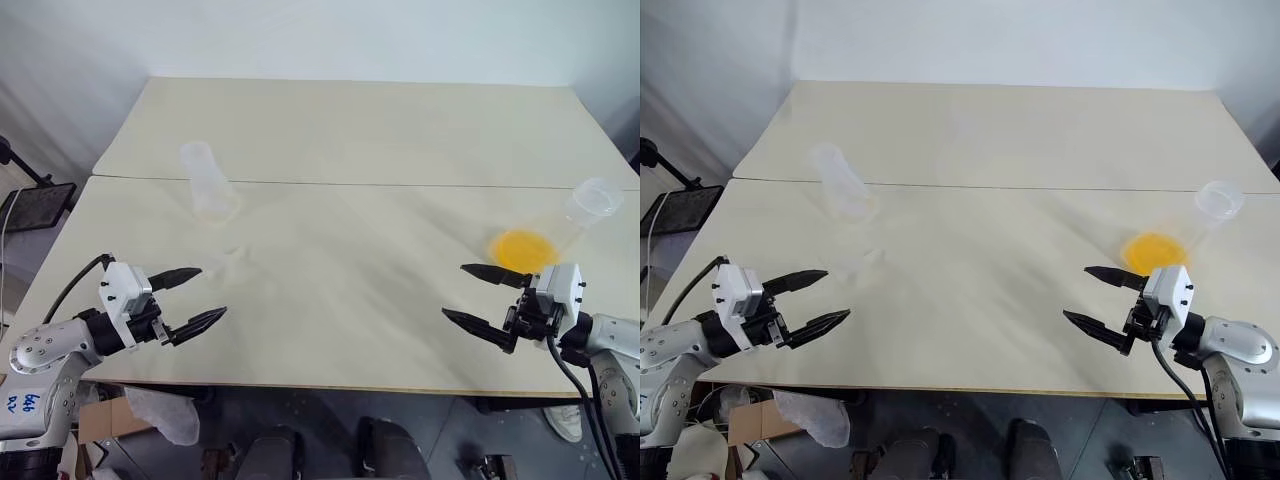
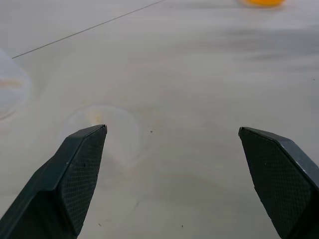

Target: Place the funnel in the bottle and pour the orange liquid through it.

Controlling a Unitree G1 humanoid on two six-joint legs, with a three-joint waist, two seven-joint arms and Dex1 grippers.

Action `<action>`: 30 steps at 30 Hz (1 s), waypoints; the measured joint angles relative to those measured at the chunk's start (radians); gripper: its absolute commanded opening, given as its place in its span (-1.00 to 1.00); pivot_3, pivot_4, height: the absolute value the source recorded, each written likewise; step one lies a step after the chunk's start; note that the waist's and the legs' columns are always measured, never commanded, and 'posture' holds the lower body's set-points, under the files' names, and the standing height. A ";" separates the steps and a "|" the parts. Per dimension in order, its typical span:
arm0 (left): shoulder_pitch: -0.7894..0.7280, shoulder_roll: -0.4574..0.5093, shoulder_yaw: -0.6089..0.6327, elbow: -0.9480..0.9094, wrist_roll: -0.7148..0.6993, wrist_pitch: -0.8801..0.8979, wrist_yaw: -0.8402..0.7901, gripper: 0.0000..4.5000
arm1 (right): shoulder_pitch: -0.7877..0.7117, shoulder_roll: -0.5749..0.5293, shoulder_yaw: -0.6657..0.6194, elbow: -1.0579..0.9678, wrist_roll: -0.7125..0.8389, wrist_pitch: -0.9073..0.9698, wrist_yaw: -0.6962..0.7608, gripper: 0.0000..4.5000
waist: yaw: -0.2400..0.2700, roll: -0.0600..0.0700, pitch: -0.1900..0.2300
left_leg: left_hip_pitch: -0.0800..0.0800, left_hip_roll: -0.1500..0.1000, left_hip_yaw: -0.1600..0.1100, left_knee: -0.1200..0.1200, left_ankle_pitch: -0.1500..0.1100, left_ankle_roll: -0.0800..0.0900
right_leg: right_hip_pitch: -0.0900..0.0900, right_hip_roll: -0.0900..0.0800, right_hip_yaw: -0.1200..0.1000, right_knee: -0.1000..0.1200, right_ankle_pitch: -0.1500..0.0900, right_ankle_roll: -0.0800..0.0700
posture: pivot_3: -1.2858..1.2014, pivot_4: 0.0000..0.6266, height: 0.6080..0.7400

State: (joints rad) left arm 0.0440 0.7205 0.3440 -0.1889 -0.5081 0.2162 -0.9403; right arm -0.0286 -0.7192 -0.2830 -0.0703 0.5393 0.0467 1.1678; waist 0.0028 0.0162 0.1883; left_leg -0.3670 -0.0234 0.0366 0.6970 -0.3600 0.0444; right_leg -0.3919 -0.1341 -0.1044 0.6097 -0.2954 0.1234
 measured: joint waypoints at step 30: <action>0.259 -0.296 0.368 0.060 -0.033 -0.100 0.350 1.00 | -0.234 0.216 0.179 -0.118 0.023 0.151 -0.219 0.99 | 0.027 -0.003 0.000 | -0.001 -0.001 -0.002 0.001 -0.002 0.000 | 0.000 -0.003 -0.001 -0.005 0.000 -0.001 | 0.03 -0.52 1.00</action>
State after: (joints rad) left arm 0.3026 0.4248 0.7121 -0.1291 -0.5411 0.1162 -0.5907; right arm -0.2623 -0.5037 -0.1035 -0.1884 0.5627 0.1972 0.9492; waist 0.0293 0.0134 0.1882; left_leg -0.3682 -0.0245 0.0350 0.6978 -0.3623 0.0444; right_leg -0.3919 -0.1372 -0.1054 0.6047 -0.2956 0.1228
